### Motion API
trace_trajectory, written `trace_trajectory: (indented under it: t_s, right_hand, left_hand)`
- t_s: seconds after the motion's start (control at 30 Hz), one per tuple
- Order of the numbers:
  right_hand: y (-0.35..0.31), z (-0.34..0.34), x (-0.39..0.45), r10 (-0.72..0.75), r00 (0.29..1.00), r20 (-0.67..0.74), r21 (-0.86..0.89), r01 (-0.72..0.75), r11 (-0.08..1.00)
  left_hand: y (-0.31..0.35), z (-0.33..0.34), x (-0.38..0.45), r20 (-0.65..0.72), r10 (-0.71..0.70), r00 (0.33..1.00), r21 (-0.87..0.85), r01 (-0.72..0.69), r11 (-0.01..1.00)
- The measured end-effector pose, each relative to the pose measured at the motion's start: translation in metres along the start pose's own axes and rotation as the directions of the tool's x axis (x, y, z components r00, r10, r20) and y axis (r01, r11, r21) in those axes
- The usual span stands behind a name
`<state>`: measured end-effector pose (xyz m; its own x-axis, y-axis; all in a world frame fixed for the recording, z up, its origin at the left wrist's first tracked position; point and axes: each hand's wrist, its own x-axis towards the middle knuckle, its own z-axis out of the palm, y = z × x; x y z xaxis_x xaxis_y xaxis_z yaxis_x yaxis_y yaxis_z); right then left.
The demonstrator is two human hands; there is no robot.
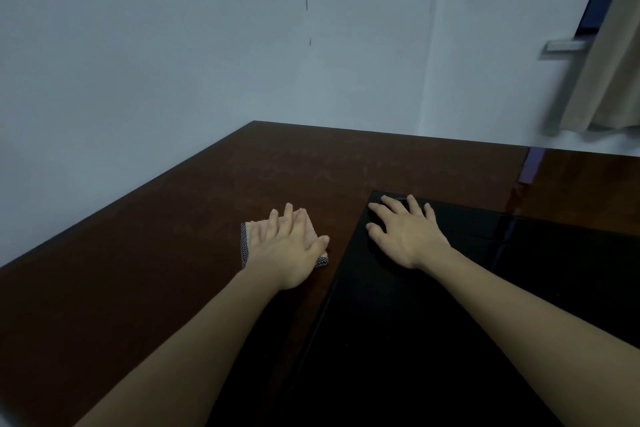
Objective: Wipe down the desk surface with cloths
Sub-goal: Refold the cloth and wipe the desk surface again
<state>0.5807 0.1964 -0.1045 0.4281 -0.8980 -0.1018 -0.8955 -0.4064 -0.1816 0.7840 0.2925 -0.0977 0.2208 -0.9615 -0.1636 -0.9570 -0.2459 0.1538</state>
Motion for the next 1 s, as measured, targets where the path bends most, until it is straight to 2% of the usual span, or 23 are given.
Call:
trace_trajectory:
  t_s: [0.13,0.3,0.53,0.67,0.77,0.93,1.0]
  right_hand:
    - [0.000,0.000,-0.001,0.000,1.000,0.004,-0.002,0.000,1.000]
    - [0.001,0.000,0.002,-0.007,1.000,0.007,-0.008,0.007,1.000]
    - [0.003,0.001,0.004,-0.006,1.000,-0.007,-0.008,0.006,1.000]
    - [0.003,0.002,0.002,0.001,1.000,-0.022,-0.007,-0.001,1.000]
    - [0.002,0.001,0.000,0.004,1.000,-0.010,-0.010,-0.004,1.000]
    - [0.001,-0.001,-0.003,0.004,1.000,0.008,-0.009,-0.004,1.000]
    - [0.000,-0.001,-0.003,0.003,1.000,0.013,-0.013,-0.003,1.000]
  left_hand:
    - [-0.004,0.001,-0.013,0.006,-0.015,1.000,0.021,0.015,1.000]
    - [0.002,-0.005,-0.007,0.090,-0.071,0.993,0.049,0.067,0.997]
    - [0.015,-0.005,0.039,0.039,0.138,0.990,0.051,-0.140,0.989]
    - [0.021,-0.002,0.046,0.010,0.170,0.985,0.083,-0.170,0.982]
    - [0.020,0.001,0.026,0.045,0.224,0.974,0.095,-0.228,0.969]
    - [-0.003,0.008,-0.030,0.091,0.404,0.910,0.175,-0.414,0.893]
    - [-0.019,0.005,-0.041,0.101,0.419,0.902,0.187,-0.431,0.883]
